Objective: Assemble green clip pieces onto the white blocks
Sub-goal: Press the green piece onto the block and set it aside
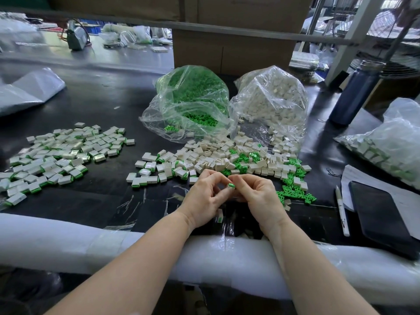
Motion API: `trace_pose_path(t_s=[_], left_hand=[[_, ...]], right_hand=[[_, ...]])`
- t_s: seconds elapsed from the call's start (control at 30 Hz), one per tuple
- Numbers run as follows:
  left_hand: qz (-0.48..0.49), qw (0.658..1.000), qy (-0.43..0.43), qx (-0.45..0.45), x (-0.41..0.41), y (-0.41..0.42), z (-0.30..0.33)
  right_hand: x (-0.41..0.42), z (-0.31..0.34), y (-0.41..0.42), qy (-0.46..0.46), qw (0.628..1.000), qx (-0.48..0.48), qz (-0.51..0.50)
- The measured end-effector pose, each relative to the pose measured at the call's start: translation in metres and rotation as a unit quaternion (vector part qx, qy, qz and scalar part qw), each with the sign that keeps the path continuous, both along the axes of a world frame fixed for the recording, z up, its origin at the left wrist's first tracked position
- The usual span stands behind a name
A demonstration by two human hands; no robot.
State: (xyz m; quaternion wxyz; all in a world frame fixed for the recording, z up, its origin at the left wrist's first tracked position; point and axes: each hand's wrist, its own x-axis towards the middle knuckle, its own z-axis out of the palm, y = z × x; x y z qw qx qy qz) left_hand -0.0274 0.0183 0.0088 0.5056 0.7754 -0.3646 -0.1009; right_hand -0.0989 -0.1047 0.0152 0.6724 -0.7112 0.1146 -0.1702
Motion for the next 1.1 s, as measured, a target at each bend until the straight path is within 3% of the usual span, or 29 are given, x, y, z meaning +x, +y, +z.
trace_pose_path(t_s=[0.63,0.83,0.9,1.03,1.1], left_hand=[[0.034,0.999,0.025,0.003,-0.001,-0.002,-0.002],[0.114,0.993,-0.019,-0.013,0.0,-0.001,-0.002],[0.155,0.987,-0.037,-0.017,0.001,-0.001,-0.002],[0.236,0.97,-0.049,-0.02,0.005,0.001,-0.001],[0.253,0.967,-0.039,-0.006,0.007,0.001,-0.002]], right_hand=[[0.002,-0.002,-0.001,0.033,0.983,-0.173,-0.06],[0.002,-0.003,-0.007,0.0,0.973,-0.165,-0.162],[0.002,-0.003,-0.011,0.021,0.956,-0.183,-0.229],[-0.002,-0.003,-0.021,0.09,0.868,-0.246,-0.422],[-0.004,-0.002,-0.025,0.109,0.848,-0.237,-0.461]])
